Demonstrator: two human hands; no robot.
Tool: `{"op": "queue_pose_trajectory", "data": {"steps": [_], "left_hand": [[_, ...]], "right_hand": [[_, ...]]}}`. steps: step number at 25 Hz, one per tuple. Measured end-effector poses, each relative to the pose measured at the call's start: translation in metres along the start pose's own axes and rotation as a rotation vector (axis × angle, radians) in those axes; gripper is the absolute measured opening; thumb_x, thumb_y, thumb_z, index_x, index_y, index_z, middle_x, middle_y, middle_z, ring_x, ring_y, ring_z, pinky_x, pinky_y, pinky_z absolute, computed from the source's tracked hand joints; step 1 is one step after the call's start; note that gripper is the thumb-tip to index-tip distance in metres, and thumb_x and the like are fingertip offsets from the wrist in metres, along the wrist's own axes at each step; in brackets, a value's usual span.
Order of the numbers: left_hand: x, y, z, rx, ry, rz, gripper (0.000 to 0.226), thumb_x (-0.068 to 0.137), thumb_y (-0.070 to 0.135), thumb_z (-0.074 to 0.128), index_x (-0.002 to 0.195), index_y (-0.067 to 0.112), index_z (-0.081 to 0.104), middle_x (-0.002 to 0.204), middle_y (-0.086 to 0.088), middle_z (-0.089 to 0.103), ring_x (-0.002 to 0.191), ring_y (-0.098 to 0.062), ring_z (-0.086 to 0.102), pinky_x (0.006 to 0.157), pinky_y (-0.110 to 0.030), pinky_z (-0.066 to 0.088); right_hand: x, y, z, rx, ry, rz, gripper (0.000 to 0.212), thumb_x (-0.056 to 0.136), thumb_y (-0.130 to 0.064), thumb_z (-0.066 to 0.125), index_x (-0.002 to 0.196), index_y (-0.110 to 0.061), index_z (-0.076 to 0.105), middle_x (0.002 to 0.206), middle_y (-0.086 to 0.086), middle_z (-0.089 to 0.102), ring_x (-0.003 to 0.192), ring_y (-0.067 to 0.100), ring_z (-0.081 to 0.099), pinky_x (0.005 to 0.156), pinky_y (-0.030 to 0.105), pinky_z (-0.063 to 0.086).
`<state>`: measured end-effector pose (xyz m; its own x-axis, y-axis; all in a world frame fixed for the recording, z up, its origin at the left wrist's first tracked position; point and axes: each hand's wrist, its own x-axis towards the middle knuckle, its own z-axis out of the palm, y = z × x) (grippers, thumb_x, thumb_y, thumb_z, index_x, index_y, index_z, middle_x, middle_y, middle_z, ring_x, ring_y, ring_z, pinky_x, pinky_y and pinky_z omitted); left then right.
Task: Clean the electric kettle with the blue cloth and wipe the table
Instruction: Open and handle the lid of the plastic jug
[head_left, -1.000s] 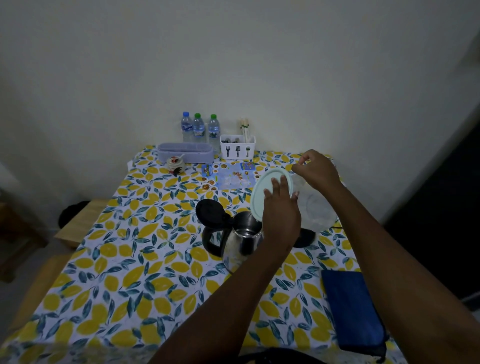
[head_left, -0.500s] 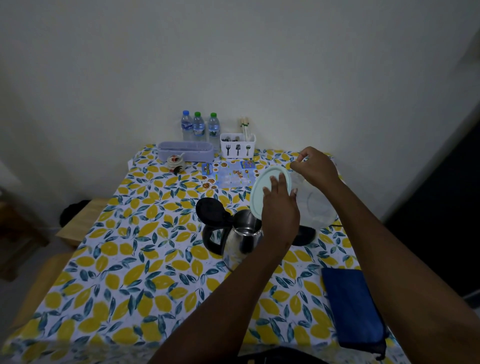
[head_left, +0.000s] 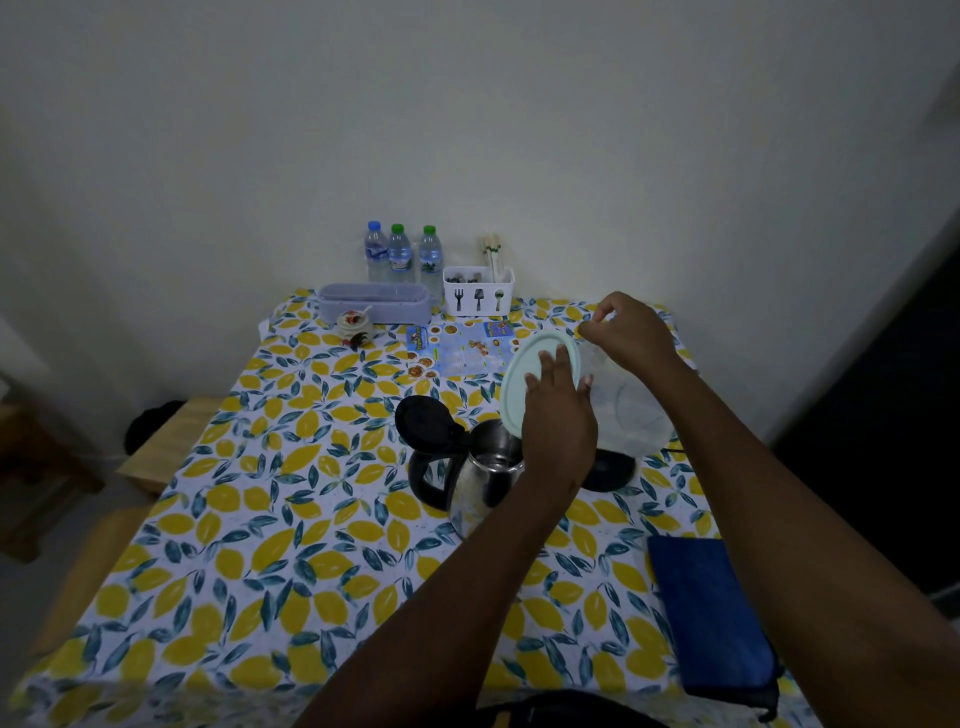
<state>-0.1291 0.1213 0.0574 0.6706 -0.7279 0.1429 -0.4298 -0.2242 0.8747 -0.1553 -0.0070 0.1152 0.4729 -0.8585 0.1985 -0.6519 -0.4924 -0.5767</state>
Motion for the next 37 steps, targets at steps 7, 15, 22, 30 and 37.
{"op": "queue_pose_trajectory", "data": {"steps": [7, 15, 22, 30, 37], "left_hand": [[-0.001, 0.003, -0.006, -0.053, 0.018, 0.001, 0.100, 0.066, 0.069, 0.001, 0.150, 0.017, 0.019, 0.160, -0.007, 0.019, 0.147, -0.031, 0.012, 0.117, -0.043, 0.020], [0.004, -0.003, -0.004, -0.057, 0.019, -0.002, 0.055, 0.101, 0.032, 0.039, 0.149, 0.012, 0.022, 0.158, -0.010, 0.025, 0.146, -0.031, 0.019, 0.117, -0.043, 0.024], [0.001, -0.005, -0.006, -0.069, 0.048, 0.010, 0.084, 0.081, 0.063, 0.013, 0.148, 0.014, 0.024, 0.157, -0.010, 0.028, 0.144, -0.030, 0.024, 0.116, -0.042, 0.026], [0.004, -0.009, 0.000, 0.076, -0.024, 0.060, 0.095, 0.070, 0.067, -0.001, 0.150, 0.019, 0.020, 0.160, -0.008, 0.020, 0.147, -0.032, 0.015, 0.114, -0.045, 0.026], [0.004, -0.017, 0.015, 0.415, -0.192, 0.169, 0.097, 0.072, 0.058, -0.014, 0.149, 0.011, 0.018, 0.158, -0.017, 0.020, 0.143, -0.042, 0.020, 0.116, -0.048, 0.022]], "right_hand": [[0.002, -0.006, -0.001, -0.017, 0.008, -0.003, 0.021, 0.070, -0.038, 0.063, 0.083, -0.022, 0.058, 0.085, -0.002, 0.060, 0.077, 0.021, 0.055, 0.062, 0.031, 0.037], [0.001, -0.012, -0.003, -0.053, 0.015, -0.010, 0.023, 0.070, -0.036, 0.063, 0.085, -0.019, 0.059, 0.070, -0.007, 0.054, 0.072, 0.021, 0.053, 0.061, 0.031, 0.036], [0.000, -0.014, -0.002, -0.072, 0.021, -0.025, 0.024, 0.071, -0.036, 0.063, 0.086, -0.018, 0.059, 0.074, -0.003, 0.058, 0.070, 0.020, 0.053, 0.059, 0.031, 0.037], [0.000, 0.010, 0.005, 0.076, 0.002, 0.039, 0.022, 0.069, -0.038, 0.063, 0.078, -0.019, 0.056, 0.074, -0.004, 0.058, 0.069, 0.020, 0.057, 0.060, 0.032, 0.040], [-0.012, 0.062, 0.027, 0.343, 0.029, 0.220, 0.017, 0.072, -0.030, 0.065, 0.080, -0.016, 0.059, 0.074, -0.005, 0.058, 0.062, 0.017, 0.055, 0.060, 0.033, 0.042]]}}
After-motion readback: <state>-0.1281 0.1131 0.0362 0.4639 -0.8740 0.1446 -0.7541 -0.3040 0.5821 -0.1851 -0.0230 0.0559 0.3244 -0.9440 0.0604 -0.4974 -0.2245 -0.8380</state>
